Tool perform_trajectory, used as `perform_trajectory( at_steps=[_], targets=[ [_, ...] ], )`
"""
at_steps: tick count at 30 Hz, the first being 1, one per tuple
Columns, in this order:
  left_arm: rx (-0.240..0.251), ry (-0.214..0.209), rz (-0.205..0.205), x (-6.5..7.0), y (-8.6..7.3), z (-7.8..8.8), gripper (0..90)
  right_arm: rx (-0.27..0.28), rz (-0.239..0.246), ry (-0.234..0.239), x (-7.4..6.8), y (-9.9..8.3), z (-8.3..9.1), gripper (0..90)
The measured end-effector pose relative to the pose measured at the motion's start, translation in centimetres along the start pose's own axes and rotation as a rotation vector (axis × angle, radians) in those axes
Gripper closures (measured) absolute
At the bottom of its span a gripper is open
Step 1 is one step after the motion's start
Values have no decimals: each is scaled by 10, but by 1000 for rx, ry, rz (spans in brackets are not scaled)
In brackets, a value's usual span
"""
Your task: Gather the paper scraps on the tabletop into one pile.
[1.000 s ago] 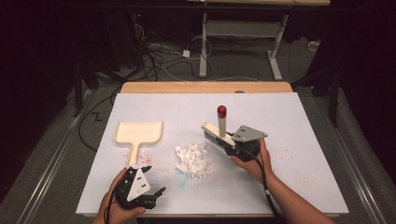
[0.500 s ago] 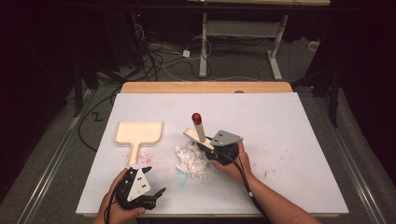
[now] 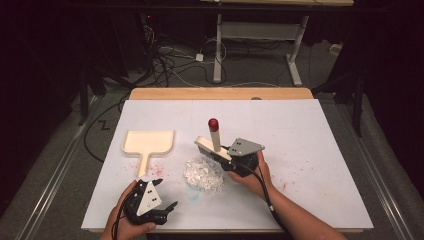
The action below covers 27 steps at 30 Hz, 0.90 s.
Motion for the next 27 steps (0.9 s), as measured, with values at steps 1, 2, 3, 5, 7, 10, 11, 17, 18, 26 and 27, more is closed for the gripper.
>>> perform_trajectory(
  at_steps=[1, 2, 3, 5, 7, 10, 11, 17, 18, 26, 27],
  targets=[
    [1, 1, 0, 0, 0, 0, 176, -3, -9, -14, 3, 1, 0, 682],
    [2, 1, 2, 0, -1, 1, 176, -2, -15, -27, 7, 1, 0, 681],
    [4, 1, 5, -1, -1, 1, 175, -1, -20, -32, 11, 0, 1, 681],
    [4, 2, 9, -1, -1, 1, 175, -15, -42, -35, 15, -3, 1, 682],
    [3, 1, 7, -1, -1, 1, 176, -29, -55, -51, 18, -7, 2, 682],
    [4, 7, 4, -1, -1, 2, 176, -48, -48, -67, 21, -12, 9, 681],
    [7, 6, 8, -1, -1, 2, 176, -48, -47, -62, 22, -14, 13, 681],
    [9, 8, 11, -1, -1, 2, 175, -54, -38, 9, 25, -32, 57, 682],
    [7, 9, 10, -1, -1, 2, 176, -59, -39, 20, 24, -36, 66, 681],
    [1, 9, 1, 1, 1, 2, 176, -83, -6, 145, 2, -64, 112, 681],
    [1, 9, -2, 2, 2, 1, 175, -95, -2, 153, -2, -66, 110, 682]
  ],
)
Point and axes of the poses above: each handheld gripper's, and its own axes: z roughly backward along the jaws, y roughly out of its top, x roughly to its right, the point moved 4 cm from there along -z, roughly forward along the jaws, and after that the axes turned 14 degrees about -x, right-handed, at the moved point
